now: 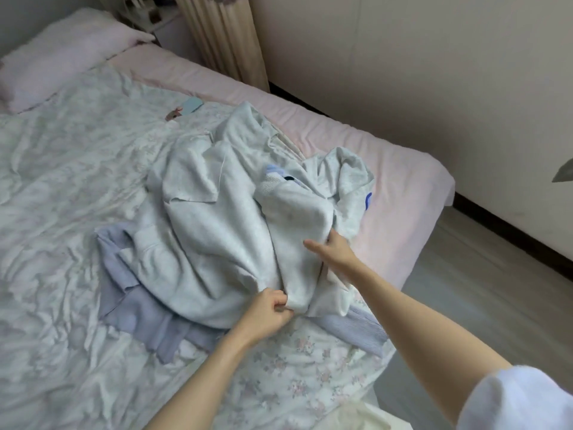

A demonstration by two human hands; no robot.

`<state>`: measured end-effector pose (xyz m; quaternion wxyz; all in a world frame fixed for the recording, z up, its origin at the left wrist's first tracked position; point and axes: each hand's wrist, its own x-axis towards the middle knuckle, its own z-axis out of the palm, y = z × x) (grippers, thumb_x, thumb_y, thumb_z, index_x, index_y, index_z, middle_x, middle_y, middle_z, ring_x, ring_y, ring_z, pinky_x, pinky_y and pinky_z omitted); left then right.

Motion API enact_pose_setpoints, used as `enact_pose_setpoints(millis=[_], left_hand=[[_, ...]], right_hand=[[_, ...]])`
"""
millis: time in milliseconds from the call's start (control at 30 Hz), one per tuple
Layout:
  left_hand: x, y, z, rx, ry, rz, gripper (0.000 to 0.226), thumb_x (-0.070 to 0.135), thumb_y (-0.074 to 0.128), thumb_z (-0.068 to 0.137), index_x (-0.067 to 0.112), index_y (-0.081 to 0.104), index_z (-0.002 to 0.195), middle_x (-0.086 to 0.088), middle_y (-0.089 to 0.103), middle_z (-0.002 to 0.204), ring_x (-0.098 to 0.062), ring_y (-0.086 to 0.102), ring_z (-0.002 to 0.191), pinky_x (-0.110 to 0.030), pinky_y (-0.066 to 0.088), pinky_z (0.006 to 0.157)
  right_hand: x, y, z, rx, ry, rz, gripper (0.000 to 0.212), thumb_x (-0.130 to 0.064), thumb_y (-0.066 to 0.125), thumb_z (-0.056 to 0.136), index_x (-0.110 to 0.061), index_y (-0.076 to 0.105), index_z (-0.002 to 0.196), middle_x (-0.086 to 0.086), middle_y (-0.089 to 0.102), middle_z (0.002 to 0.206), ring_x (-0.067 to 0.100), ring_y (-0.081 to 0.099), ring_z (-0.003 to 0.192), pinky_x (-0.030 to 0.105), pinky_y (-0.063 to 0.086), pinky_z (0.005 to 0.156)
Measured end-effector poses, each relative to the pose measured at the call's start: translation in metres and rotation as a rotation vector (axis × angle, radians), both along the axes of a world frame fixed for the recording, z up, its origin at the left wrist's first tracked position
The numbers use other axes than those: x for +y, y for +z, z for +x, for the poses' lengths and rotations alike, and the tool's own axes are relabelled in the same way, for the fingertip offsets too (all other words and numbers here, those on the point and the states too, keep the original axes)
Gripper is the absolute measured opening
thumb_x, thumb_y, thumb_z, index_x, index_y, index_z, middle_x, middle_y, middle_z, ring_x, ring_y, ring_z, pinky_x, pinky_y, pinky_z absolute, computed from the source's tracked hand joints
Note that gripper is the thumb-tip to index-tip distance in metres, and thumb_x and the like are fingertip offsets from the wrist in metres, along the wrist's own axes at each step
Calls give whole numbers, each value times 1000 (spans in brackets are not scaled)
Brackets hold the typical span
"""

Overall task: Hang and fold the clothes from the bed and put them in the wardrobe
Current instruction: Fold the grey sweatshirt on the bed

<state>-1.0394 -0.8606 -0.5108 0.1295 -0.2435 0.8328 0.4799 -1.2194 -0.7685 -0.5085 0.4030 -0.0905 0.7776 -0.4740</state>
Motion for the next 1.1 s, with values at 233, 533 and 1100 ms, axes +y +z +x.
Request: enact_pose_setpoints(millis=[233, 533, 1100], left_hand=[[-12, 14, 83, 64, 1160, 622, 44, 34, 44, 99, 12, 44, 136, -5, 51, 121, -26, 58, 103, -36, 45, 92], [-13, 12, 134, -94, 1084, 477, 37, 36, 52, 95, 16, 47, 126, -3, 51, 121, -22, 50, 111, -36, 36, 94], [27, -73, 69, -95, 838, 277, 36, 13, 57, 92, 15, 39, 61, 3, 35, 55, -12, 34, 54, -19, 27, 45]], right_hand=[[15, 7, 136, 368, 811, -24, 30, -34, 38, 77, -11, 53, 88, 13, 59, 85, 29, 54, 82, 37, 42, 74], [68, -18, 171, 408, 1077, 380, 34, -18, 39, 92, -19, 60, 120, 7, 57, 123, 28, 54, 114, 34, 46, 91], [66, -63, 121, 210, -294, 411, 43, -31, 58, 86, -7, 39, 116, 9, 45, 115, 34, 54, 104, 44, 46, 91]])
